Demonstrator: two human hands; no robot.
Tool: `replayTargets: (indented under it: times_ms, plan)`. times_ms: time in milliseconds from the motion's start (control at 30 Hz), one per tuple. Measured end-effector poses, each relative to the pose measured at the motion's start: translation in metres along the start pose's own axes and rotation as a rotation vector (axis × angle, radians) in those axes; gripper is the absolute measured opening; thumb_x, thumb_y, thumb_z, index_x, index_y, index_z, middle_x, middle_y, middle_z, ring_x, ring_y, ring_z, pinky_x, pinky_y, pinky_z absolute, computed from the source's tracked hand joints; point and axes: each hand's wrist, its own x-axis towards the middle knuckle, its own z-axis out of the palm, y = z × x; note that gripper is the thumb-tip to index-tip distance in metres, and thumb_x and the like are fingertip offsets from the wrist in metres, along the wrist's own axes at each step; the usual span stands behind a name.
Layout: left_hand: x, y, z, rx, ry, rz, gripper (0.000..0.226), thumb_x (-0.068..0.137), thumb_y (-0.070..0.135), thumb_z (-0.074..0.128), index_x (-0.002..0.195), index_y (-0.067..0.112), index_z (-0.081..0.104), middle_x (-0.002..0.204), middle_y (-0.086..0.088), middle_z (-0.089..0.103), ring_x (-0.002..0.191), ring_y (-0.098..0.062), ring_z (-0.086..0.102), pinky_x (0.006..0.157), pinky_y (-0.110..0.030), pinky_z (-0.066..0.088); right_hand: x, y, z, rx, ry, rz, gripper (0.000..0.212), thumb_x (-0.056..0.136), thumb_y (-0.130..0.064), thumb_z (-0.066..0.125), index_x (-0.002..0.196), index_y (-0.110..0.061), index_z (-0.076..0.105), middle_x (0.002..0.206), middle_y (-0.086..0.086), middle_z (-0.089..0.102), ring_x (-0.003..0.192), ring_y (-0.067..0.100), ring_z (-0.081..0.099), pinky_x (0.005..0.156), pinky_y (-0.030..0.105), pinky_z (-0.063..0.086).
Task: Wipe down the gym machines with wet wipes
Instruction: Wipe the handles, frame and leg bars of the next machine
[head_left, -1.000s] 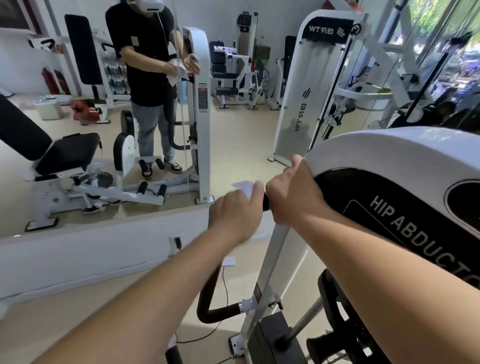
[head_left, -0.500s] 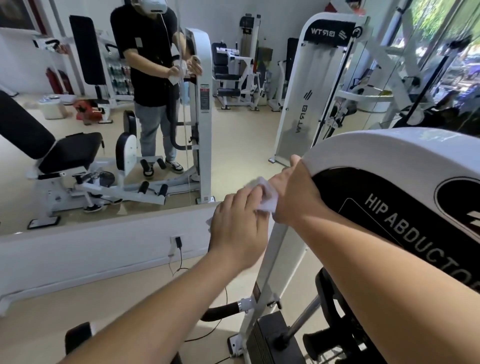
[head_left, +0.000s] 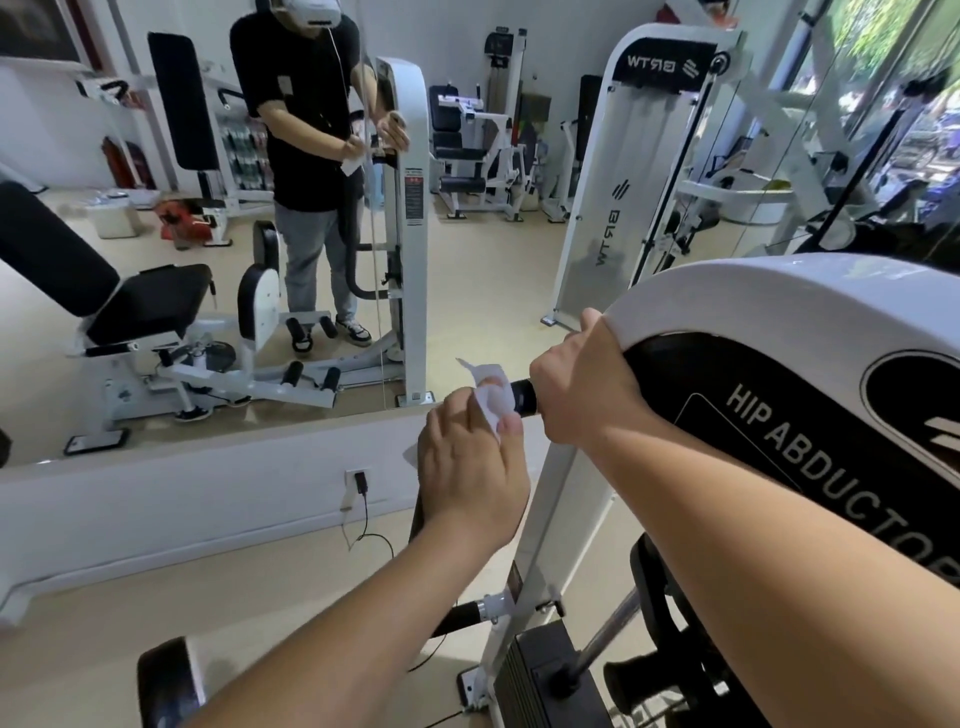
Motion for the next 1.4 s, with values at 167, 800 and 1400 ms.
replayTargets:
  times_ms: [167, 800, 1400]
  plan:
    - [0.087, 0.02, -0.023, -0.085, -0.498, -0.269, 0.06, 0.104, 0.05, 0.017, 0.105, 0.01, 0.061, 0.093, -0.016, 0.067, 0.078, -0.033, 0.06, 0.072, -0.038, 0.048, 0.0, 0.001, -0.004, 0.034, -0.029, 0.0, 0.009, 0.079, -0.022, 0.054, 0.072, -0.026, 0.051, 0.067, -0.007, 0.057, 0.065, 0.015, 0.049, 0.09, 0.041, 0.031]
    - [0.026, -0.011, -0.02, -0.378, -0.191, -0.392, 0.069, 0.107, 0.056, 0.014, 0.1, 0.009, 0.064, 0.098, -0.009, 0.067, 0.085, -0.021, 0.056, 0.074, -0.034, 0.04, 0.003, -0.003, 0.004, -0.016, 0.001, 0.055, 0.013, 0.079, -0.021, 0.052, 0.069, -0.03, 0.055, 0.062, -0.01, 0.055, 0.062, 0.013, 0.042, 0.09, 0.039, 0.034]
    - [0.027, -0.058, 0.003, -0.375, -0.228, -0.038, 0.066, 0.107, 0.055, 0.02, 0.1, 0.006, 0.064, 0.079, -0.021, 0.059, 0.076, -0.039, 0.054, 0.068, -0.042, 0.04, 0.003, -0.003, -0.006, 0.01, -0.041, 0.09, 0.022, 0.085, -0.031, 0.056, 0.064, -0.025, 0.055, 0.06, -0.009, 0.058, 0.062, 0.012, 0.048, 0.085, 0.038, 0.026]
